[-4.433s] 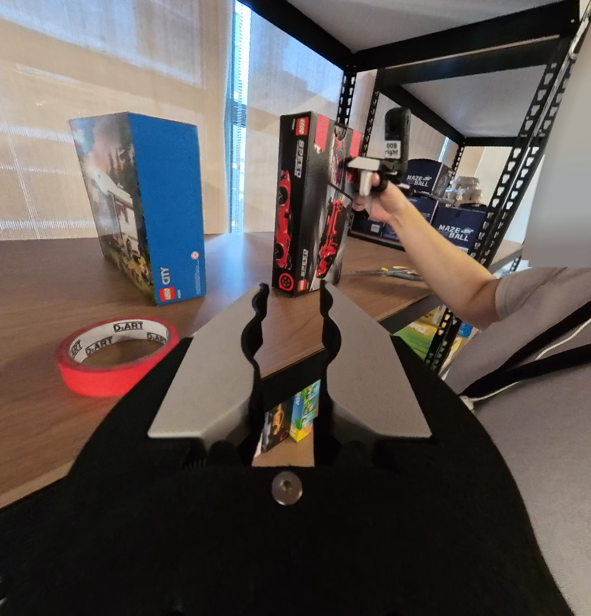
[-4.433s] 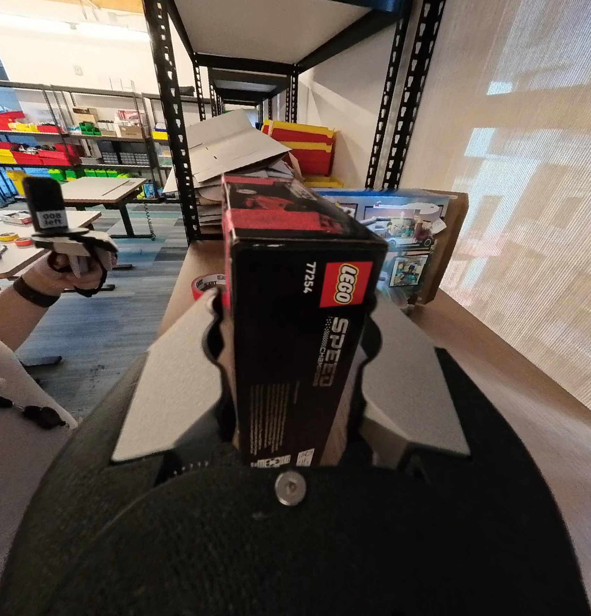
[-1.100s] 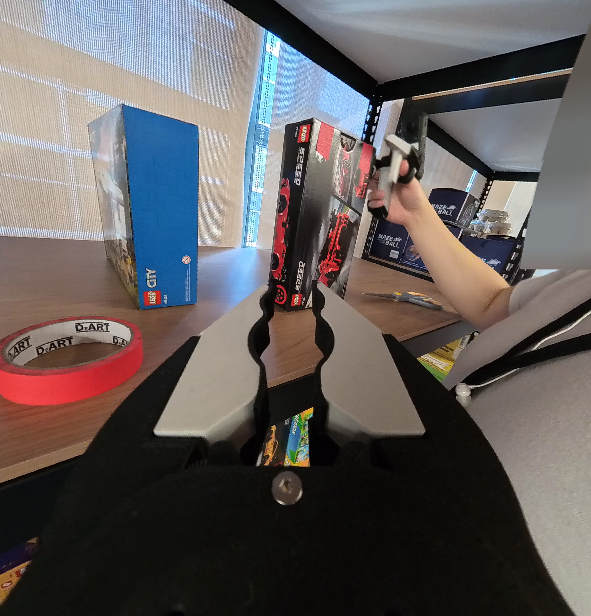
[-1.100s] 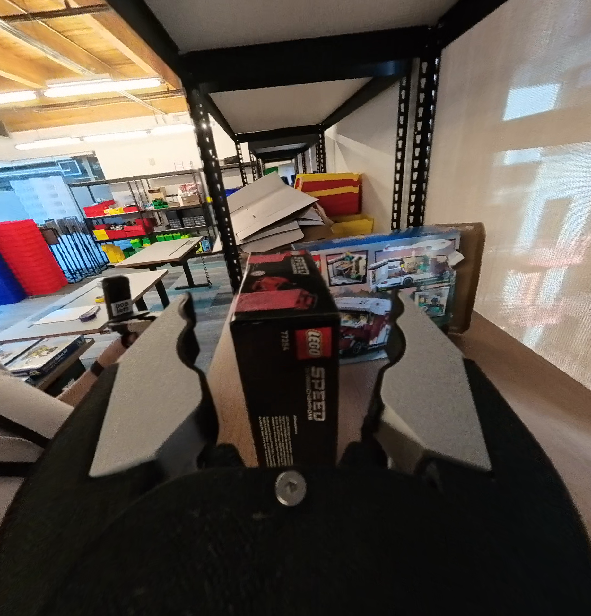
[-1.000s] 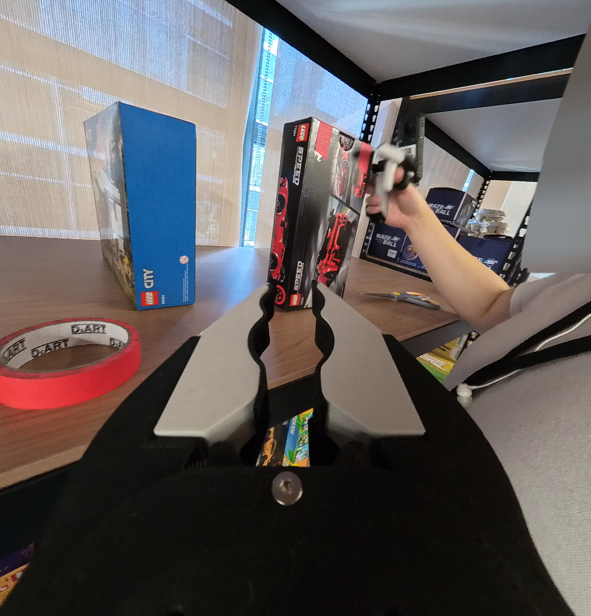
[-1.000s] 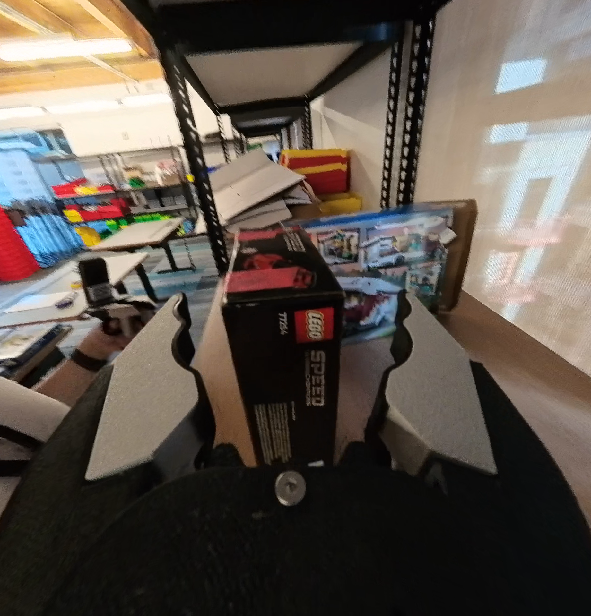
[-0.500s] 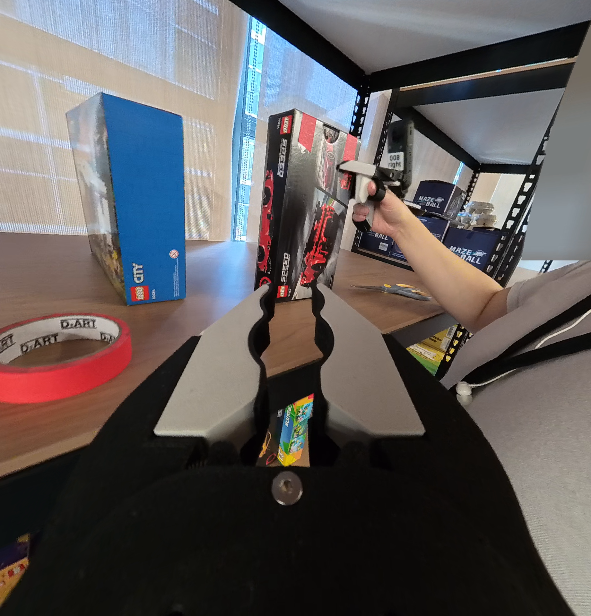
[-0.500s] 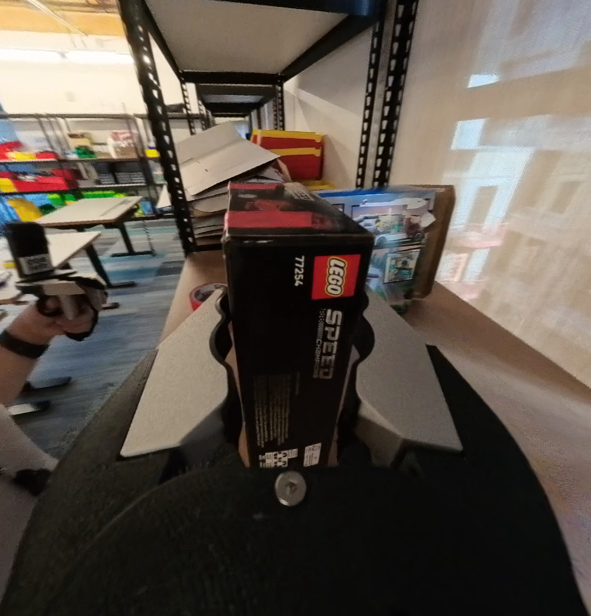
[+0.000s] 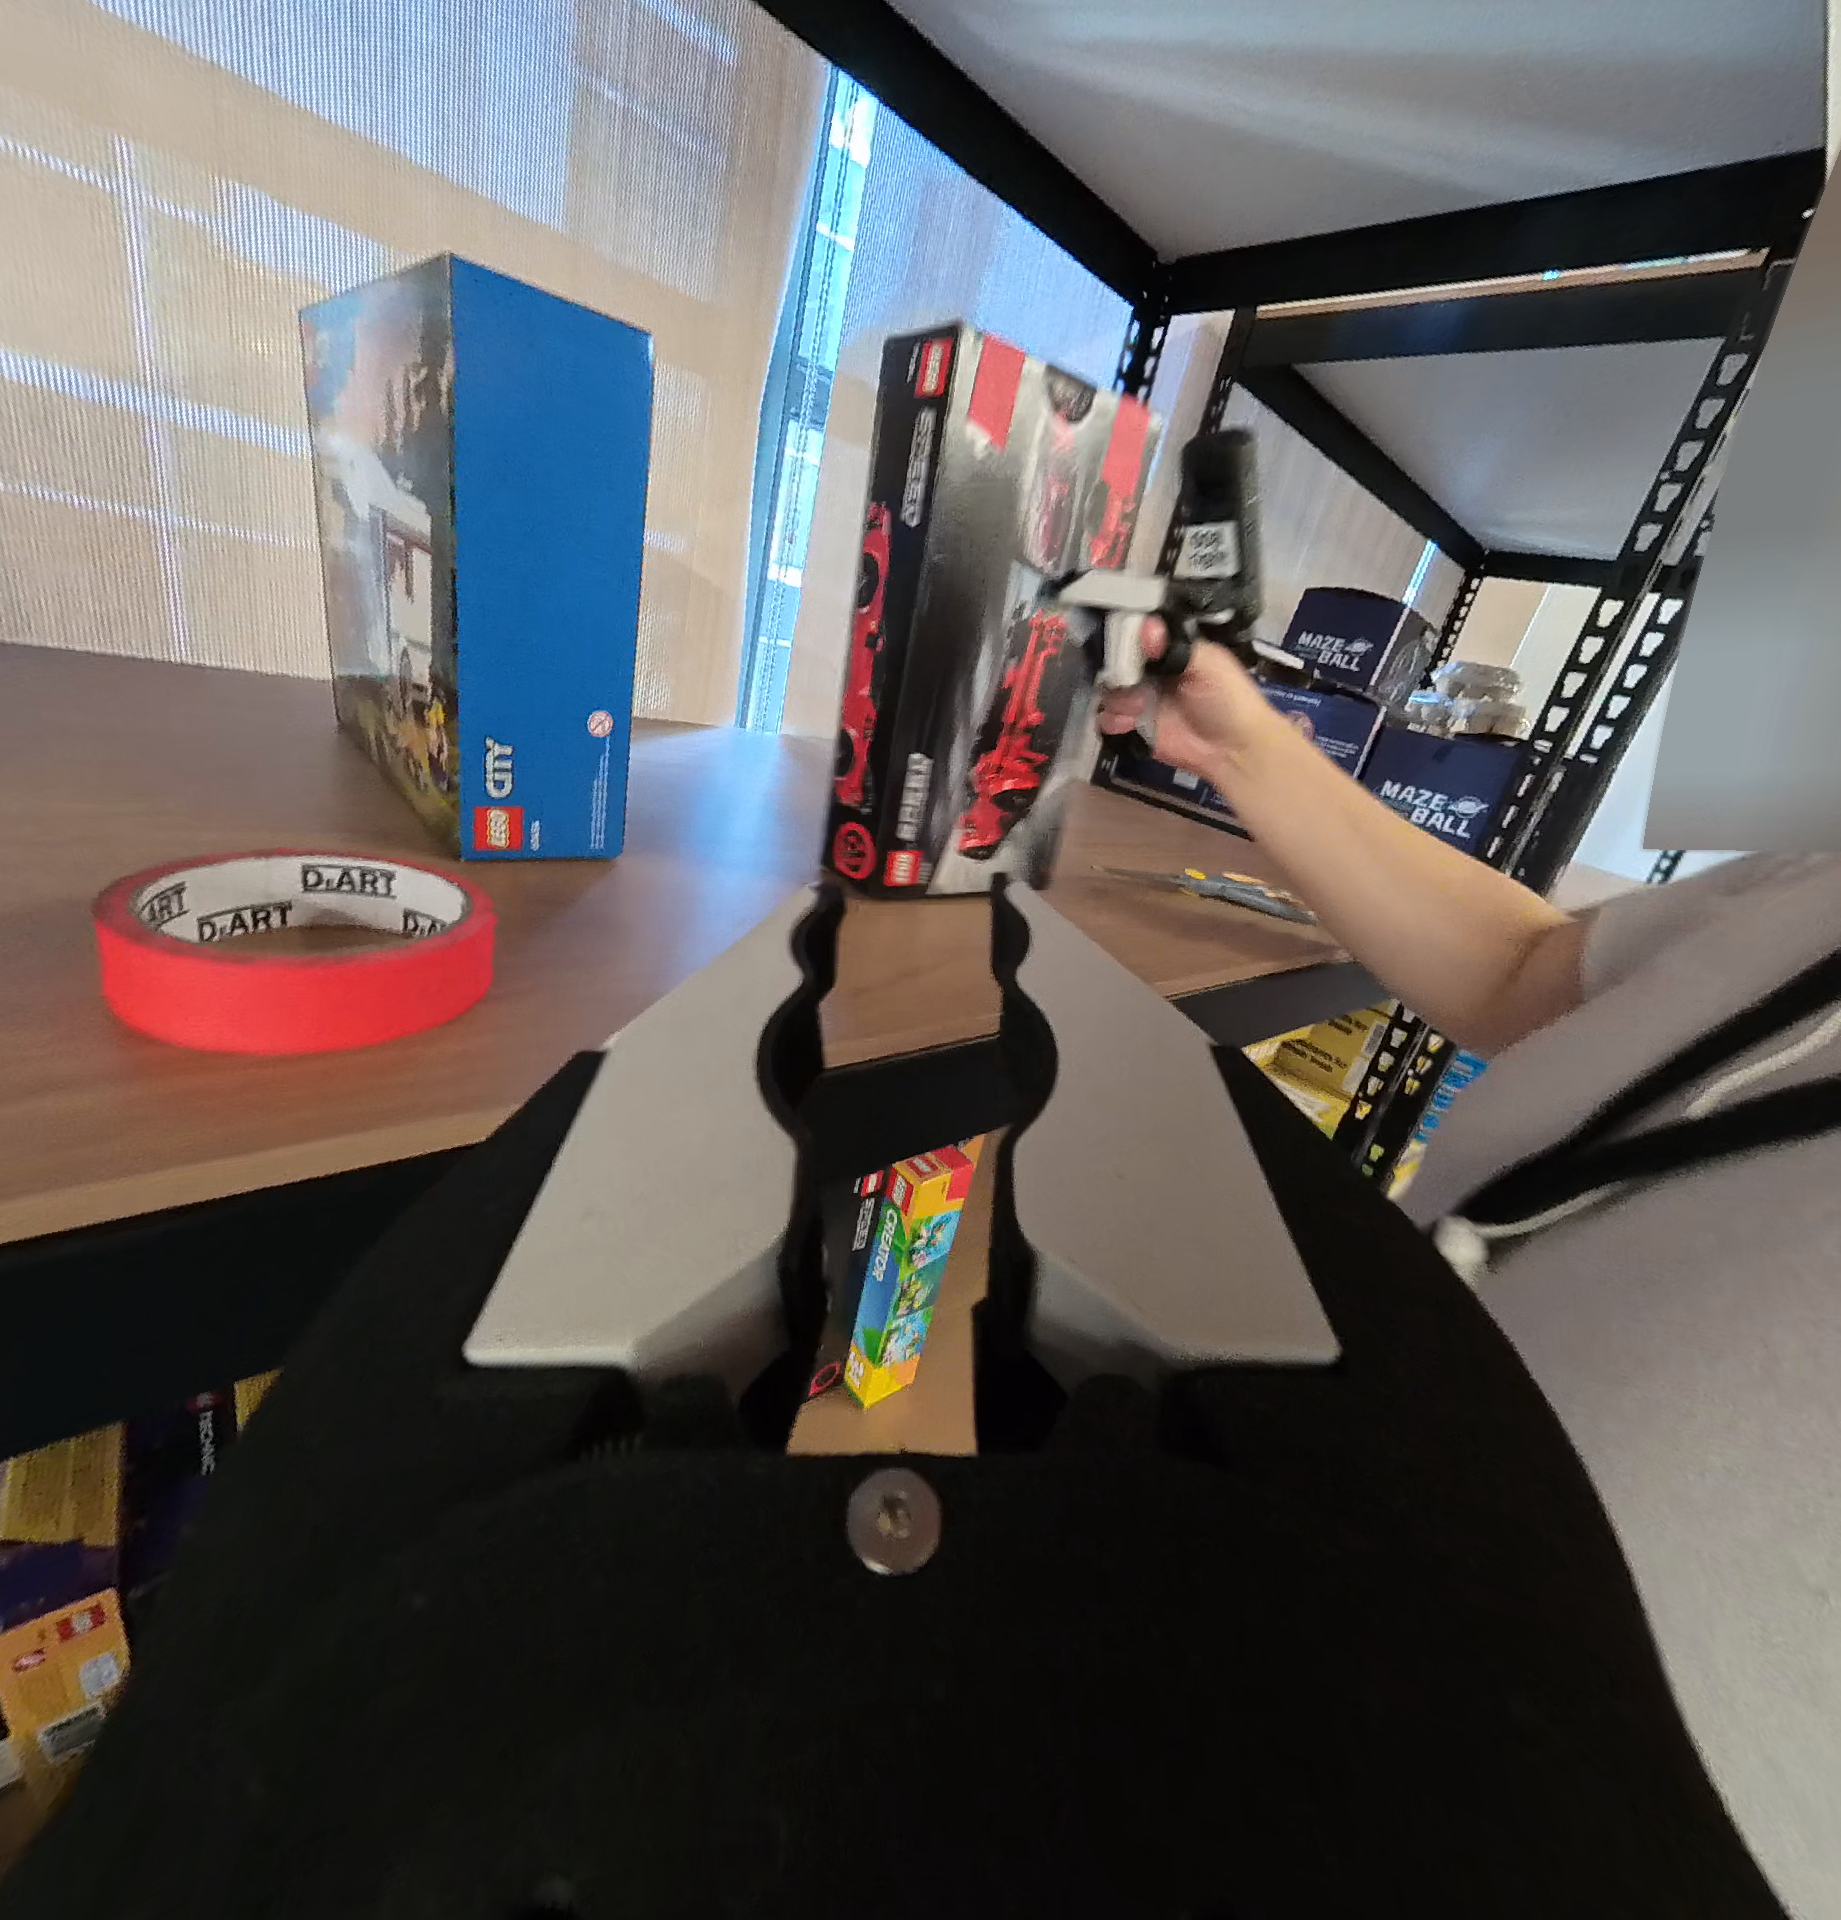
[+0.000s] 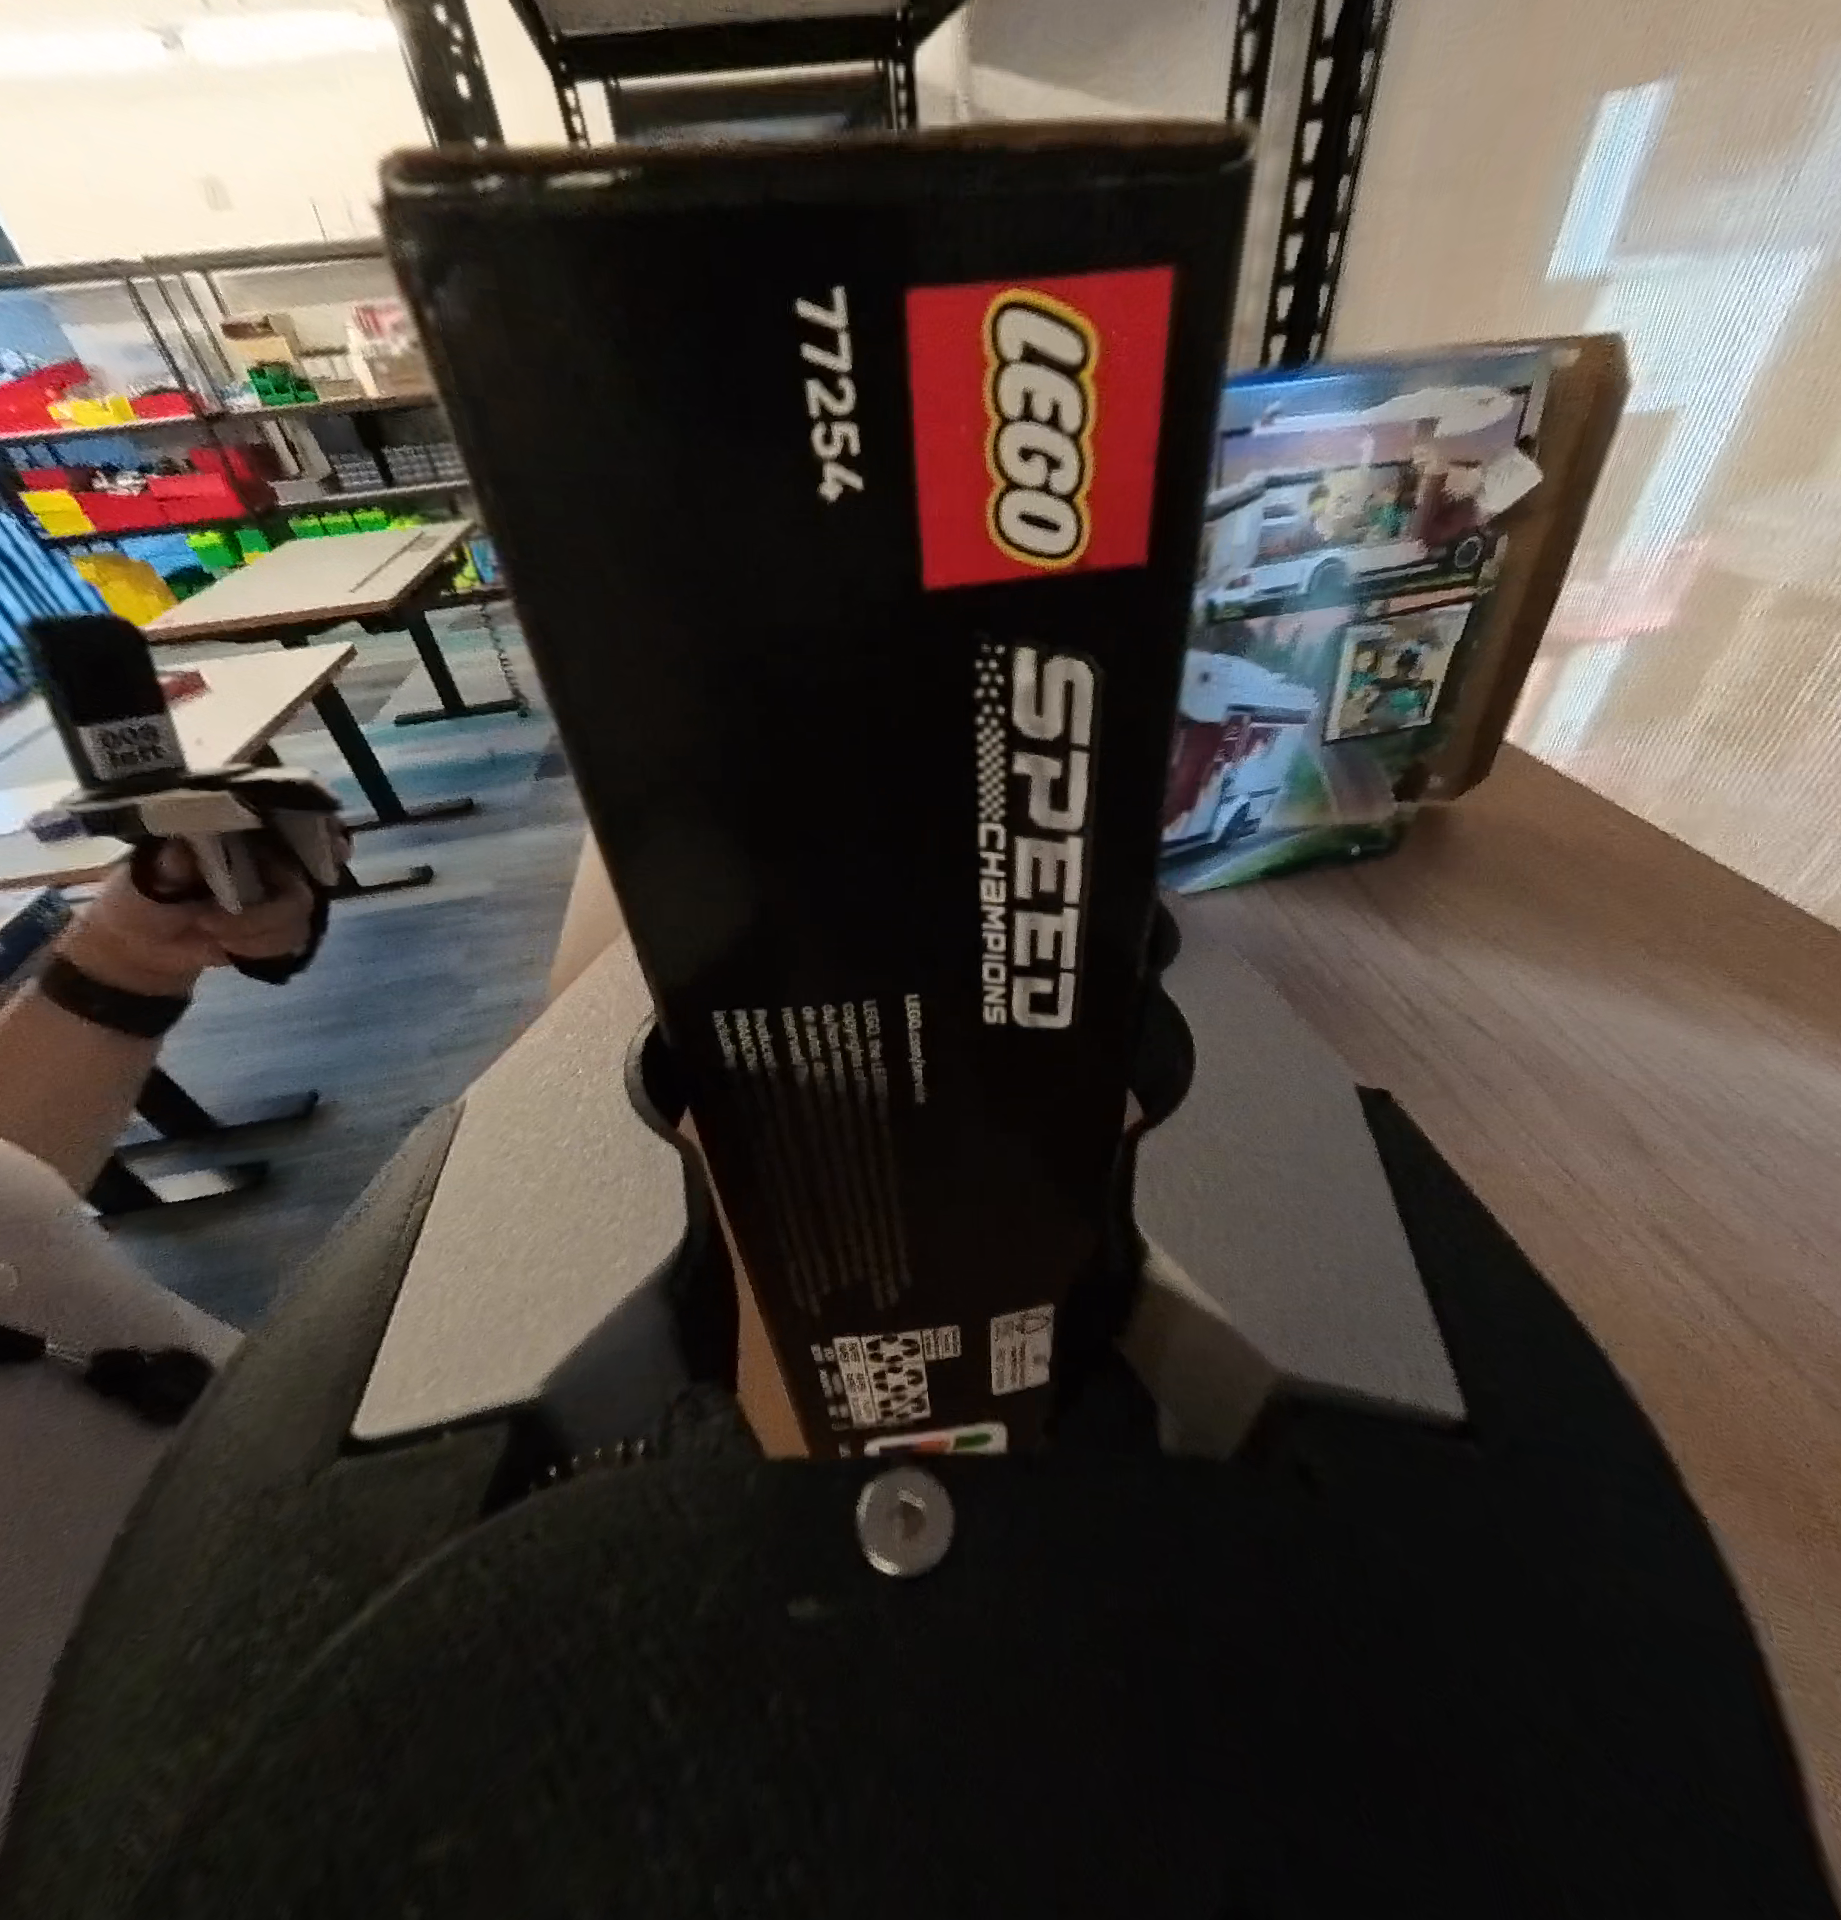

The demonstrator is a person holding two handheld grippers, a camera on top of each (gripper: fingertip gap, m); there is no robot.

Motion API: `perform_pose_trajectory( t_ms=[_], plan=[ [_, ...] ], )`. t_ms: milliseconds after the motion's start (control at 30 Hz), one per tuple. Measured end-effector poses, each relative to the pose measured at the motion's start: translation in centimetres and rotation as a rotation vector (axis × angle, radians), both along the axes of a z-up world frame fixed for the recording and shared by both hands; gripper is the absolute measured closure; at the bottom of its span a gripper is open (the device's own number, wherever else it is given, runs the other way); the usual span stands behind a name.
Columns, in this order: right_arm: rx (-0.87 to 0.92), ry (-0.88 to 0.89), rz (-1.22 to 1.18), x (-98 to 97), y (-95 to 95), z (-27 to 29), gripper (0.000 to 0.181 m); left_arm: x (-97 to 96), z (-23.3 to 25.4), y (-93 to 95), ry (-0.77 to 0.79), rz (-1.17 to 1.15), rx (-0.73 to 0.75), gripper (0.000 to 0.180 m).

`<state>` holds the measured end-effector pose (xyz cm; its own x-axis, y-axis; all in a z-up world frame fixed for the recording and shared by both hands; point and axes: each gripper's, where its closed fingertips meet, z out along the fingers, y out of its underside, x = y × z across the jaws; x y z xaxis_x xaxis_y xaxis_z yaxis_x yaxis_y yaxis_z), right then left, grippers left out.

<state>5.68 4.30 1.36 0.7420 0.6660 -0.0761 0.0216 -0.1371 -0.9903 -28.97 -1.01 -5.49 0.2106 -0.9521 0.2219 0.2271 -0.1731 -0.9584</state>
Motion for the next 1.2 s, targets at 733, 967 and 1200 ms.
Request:
perform_pose_trajectory(
  t_ms=[733, 967, 1200],
  plan=[
    [-0.219, -0.095, 0.384, -15.6, -29.3, -15.6, 0.097, 18.2, -10.9, -25.6, 0.185, -0.539, 0.105, 0.088],
    [-0.458, -0.052, 0.397, -9.3, -41.6, -32.6, 0.098, 24.1, -24.3, -36.9, 0.389, -0.547, -0.100, 0.097],
    [-0.631, -0.199, 0.272, -3.4, -46.4, -42.3, 0.101, 28.9, -32.2, -40.4, 0.564, -0.537, -0.040, 0.097]
  ],
)
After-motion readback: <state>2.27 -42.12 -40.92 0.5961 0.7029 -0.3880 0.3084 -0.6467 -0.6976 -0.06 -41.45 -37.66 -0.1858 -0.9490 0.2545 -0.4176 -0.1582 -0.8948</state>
